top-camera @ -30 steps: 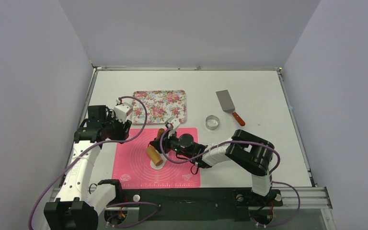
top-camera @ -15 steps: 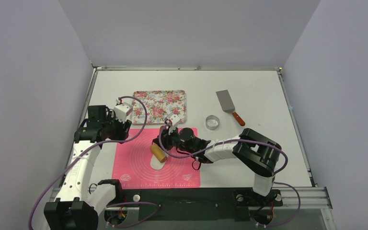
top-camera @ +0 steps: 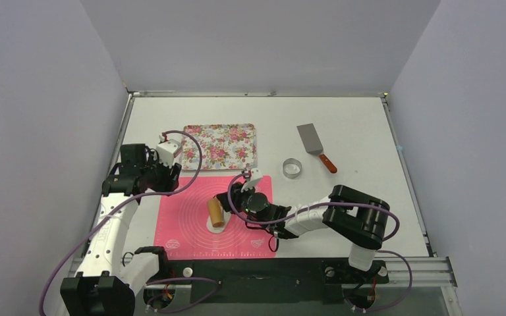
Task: Roll out the dumpling wrappers from the dough
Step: Flatten out the dough on the work surface.
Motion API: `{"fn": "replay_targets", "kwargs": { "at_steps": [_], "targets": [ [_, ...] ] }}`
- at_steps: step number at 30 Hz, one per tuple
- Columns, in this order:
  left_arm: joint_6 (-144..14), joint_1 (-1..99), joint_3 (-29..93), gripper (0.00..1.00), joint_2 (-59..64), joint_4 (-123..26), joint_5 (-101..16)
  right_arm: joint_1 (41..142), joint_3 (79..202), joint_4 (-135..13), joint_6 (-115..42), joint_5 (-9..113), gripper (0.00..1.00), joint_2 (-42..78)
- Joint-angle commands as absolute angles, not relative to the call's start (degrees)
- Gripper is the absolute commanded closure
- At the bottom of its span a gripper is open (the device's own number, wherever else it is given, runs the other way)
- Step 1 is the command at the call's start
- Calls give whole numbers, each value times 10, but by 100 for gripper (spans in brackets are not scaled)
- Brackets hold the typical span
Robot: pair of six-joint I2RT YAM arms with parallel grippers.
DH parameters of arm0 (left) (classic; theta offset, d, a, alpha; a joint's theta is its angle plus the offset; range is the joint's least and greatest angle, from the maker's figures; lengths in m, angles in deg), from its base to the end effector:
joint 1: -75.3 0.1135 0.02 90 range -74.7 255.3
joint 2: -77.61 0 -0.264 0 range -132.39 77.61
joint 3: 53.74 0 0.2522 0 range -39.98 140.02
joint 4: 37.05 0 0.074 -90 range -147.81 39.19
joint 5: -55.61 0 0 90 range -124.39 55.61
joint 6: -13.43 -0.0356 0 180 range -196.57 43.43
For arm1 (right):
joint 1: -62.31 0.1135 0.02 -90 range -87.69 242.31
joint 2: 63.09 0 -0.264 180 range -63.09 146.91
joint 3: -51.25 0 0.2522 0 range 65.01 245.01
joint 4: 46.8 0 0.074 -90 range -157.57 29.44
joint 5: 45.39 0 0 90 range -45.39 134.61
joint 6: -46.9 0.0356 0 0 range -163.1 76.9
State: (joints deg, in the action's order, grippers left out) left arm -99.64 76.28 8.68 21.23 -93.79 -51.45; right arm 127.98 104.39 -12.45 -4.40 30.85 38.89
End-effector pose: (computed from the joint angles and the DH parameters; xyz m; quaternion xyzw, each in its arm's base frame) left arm 0.1932 -0.0071 0.2763 0.2274 0.9045 -0.0673 0.3544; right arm 0.1502 0.3117 0.1547 -0.1117 0.7804 0.4222 0.4475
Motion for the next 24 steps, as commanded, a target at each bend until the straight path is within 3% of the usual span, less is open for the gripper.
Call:
{"fn": "replay_targets", "kwargs": {
  "at_steps": [1, 12, 18, 24],
  "targets": [
    [-993, 763, 105, 49, 213, -914, -538, 1306, 1025, -223, 4, 301, 100, 430],
    [-997, 759, 103, 49, 211, -919, -540, 1308, 1086, -382, -37, 370, 100, 364],
    [-996, 760, 103, 49, 207, -916, -542, 1305, 1058, -371, -40, 407, 100, 359],
    [-997, 760, 104, 49, 207, -916, -541, 1240, 1030, -345, -15, 407, 100, 381]
  ]
}}
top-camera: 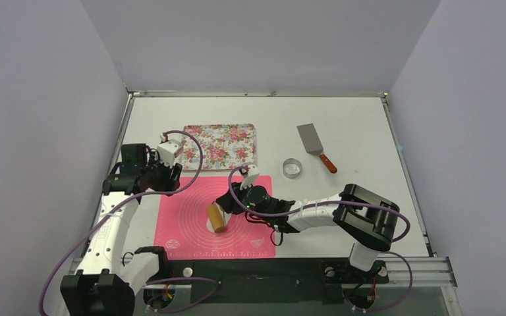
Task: Roll out the dumpling wrappers from the dough
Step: Flatten out the dough on the work surface.
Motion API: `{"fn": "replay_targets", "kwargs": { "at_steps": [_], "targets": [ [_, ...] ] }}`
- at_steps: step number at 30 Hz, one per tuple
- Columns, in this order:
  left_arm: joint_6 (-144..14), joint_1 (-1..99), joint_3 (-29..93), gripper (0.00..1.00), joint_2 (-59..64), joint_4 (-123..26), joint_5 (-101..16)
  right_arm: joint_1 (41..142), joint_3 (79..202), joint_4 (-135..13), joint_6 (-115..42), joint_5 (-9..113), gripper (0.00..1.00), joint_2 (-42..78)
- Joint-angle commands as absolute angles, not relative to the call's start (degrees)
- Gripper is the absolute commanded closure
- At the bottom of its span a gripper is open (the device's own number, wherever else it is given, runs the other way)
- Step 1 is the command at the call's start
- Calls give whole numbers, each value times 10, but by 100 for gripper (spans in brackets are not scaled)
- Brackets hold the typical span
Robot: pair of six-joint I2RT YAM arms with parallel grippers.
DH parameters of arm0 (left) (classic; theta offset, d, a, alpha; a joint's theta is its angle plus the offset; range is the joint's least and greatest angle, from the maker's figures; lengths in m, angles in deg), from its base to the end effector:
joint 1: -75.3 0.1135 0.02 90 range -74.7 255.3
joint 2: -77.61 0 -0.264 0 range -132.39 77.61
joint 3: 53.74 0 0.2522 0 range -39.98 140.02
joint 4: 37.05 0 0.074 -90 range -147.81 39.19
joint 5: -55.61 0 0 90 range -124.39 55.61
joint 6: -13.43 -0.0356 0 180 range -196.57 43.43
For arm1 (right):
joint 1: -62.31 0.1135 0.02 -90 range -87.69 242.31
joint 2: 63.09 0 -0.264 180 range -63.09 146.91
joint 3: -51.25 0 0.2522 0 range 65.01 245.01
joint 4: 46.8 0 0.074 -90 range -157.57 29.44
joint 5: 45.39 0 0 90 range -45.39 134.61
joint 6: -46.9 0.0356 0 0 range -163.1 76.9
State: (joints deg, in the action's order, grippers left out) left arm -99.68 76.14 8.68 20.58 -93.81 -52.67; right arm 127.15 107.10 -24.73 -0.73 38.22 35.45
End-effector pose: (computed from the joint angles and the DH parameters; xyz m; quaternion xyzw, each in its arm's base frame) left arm 0.1949 -0.0083 0.2745 0.2315 0.9040 -0.0789 0.3506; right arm 0.1511 0.3123 0.1651 -0.1288 0.8114 0.4302 0.3741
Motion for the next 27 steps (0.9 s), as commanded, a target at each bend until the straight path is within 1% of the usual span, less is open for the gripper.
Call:
{"fn": "replay_targets", "kwargs": {
  "at_steps": [1, 4, 7, 11, 21, 24, 27],
  "targets": [
    [-998, 759, 104, 49, 207, -917, -540, 1238, 1032, -375, -32, 397, 100, 375],
    [-1002, 760, 103, 49, 205, -917, -535, 1242, 1031, -432, -68, 334, 100, 341],
    [-1002, 760, 103, 49, 202, -914, -533, 1253, 1018, -464, -111, 308, 100, 321],
    [-1000, 761, 105, 49, 200, -913, -534, 1271, 1020, -448, -145, 322, 100, 320],
    [-999, 761, 107, 49, 202, -919, -527, 1294, 1100, -411, -193, 437, 100, 407],
    [-999, 761, 109, 49, 203, -924, -525, 1299, 1111, -419, -204, 441, 100, 413],
    [-999, 762, 114, 49, 203, -928, -524, 1295, 1109, -443, -215, 401, 100, 407]
  ]
}}
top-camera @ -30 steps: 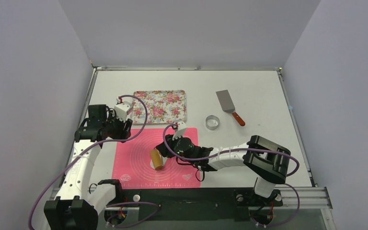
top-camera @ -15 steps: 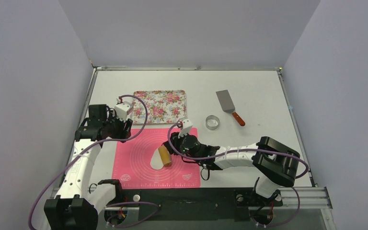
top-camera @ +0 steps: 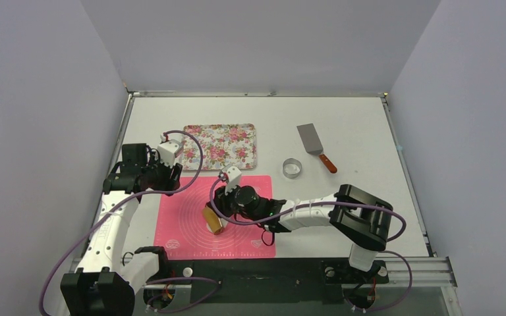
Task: Roll out the dumpling wrappers from the dough
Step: Flatten out the dough on the work surface.
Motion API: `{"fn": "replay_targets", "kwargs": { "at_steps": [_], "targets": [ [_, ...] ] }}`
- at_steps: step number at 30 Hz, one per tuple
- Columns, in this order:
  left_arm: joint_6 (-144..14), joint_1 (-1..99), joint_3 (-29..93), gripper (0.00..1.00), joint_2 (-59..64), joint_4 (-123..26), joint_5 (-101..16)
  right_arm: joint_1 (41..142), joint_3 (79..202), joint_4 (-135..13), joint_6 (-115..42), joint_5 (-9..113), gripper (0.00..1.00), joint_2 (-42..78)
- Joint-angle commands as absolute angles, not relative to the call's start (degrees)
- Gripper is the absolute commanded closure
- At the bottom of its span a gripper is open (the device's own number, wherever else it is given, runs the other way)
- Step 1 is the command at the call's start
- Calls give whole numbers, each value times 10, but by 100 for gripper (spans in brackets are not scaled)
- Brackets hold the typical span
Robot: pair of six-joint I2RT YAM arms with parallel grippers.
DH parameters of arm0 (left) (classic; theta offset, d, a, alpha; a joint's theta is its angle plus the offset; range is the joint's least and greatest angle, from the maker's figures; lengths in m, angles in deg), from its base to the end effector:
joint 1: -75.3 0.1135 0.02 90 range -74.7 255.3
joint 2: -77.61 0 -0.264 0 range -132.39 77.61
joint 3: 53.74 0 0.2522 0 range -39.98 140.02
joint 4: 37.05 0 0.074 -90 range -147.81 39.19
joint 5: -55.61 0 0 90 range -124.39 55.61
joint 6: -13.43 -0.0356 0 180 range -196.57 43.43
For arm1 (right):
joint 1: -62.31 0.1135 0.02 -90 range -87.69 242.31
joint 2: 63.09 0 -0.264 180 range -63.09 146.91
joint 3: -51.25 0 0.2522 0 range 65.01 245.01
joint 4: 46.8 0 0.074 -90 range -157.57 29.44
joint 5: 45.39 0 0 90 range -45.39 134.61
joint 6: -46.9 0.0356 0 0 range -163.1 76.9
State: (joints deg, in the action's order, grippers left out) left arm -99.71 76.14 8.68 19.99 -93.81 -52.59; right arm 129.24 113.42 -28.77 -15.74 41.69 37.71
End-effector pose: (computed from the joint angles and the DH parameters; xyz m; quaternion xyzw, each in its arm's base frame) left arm 0.1965 -0.0082 0.2726 0.2311 0.9059 -0.0794 0.3458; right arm 0.1463 0.3388 0.1768 -0.2646 0.7783 0.4029 0.4024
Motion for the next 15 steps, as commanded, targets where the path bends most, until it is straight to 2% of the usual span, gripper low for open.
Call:
{"fn": "replay_targets", "kwargs": {
  "at_steps": [1, 7, 15],
  "targets": [
    [-1000, 761, 116, 49, 204, -929, -523, 1292, 1099, -447, -221, 393, 100, 403],
    [-999, 761, 122, 49, 202, -931, -523, 1269, 1073, -476, -301, 340, 100, 372],
    [-999, 761, 127, 49, 204, -938, -516, 1278, 1115, -489, -329, 408, 100, 408]
  ]
}}
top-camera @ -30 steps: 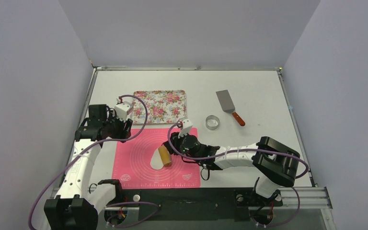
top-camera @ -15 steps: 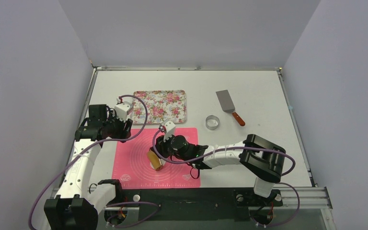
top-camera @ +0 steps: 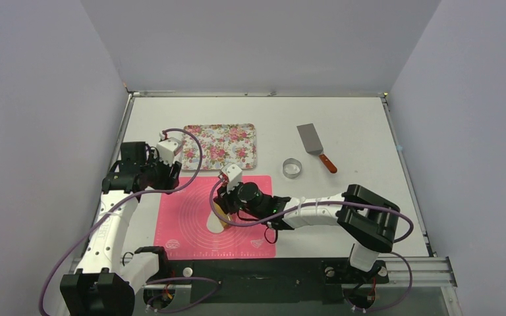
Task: Roll out the dumpling wrappers from the dough
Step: Flatten out the dough on the work surface.
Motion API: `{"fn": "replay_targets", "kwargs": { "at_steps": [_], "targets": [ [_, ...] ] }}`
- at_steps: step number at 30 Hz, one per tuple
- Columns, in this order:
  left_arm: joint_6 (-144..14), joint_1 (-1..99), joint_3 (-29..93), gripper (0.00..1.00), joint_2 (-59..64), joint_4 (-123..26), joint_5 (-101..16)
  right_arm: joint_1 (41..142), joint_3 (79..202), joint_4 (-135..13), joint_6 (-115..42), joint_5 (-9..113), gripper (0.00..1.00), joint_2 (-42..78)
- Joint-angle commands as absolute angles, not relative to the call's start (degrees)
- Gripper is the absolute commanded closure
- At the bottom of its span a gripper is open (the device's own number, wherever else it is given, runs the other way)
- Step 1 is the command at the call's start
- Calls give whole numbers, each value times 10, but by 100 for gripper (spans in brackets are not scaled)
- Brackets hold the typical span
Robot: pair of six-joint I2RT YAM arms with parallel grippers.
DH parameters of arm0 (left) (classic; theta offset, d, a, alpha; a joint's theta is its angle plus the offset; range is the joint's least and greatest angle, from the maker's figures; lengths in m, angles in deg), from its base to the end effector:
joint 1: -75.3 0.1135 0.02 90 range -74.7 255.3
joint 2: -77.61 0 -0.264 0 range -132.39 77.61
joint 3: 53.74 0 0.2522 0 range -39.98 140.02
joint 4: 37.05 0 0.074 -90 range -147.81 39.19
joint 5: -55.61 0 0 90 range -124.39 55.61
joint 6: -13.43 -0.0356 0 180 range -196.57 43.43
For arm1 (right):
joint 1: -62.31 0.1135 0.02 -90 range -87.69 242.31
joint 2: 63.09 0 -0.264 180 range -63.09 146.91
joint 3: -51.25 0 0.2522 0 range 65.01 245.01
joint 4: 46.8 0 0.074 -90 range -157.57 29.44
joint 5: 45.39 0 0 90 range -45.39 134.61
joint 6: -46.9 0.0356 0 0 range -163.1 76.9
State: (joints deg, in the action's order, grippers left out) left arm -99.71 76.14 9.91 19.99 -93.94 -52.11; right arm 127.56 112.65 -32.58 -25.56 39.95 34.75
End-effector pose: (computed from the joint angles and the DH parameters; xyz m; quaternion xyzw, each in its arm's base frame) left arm 0.1977 -0.0079 0.2792 0.2306 0.9034 -0.0732 0.3539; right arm 0.1535 0.3260 0.1838 -0.3147 0.7677 0.3431 0.4403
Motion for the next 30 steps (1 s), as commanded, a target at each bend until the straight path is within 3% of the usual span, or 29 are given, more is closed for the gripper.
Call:
{"fn": "replay_targets", "kwargs": {
  "at_steps": [1, 19, 30],
  "targets": [
    [-999, 761, 127, 49, 205, -938, -515, 1287, 1126, -489, -338, 415, 100, 411],
    [-1002, 761, 137, 49, 207, -950, -529, 1326, 1148, -524, -564, 603, 100, 427],
    [-1181, 758, 208, 49, 232, -1128, -859, 1264, 1155, -491, -659, 726, 100, 418]
  ]
}}
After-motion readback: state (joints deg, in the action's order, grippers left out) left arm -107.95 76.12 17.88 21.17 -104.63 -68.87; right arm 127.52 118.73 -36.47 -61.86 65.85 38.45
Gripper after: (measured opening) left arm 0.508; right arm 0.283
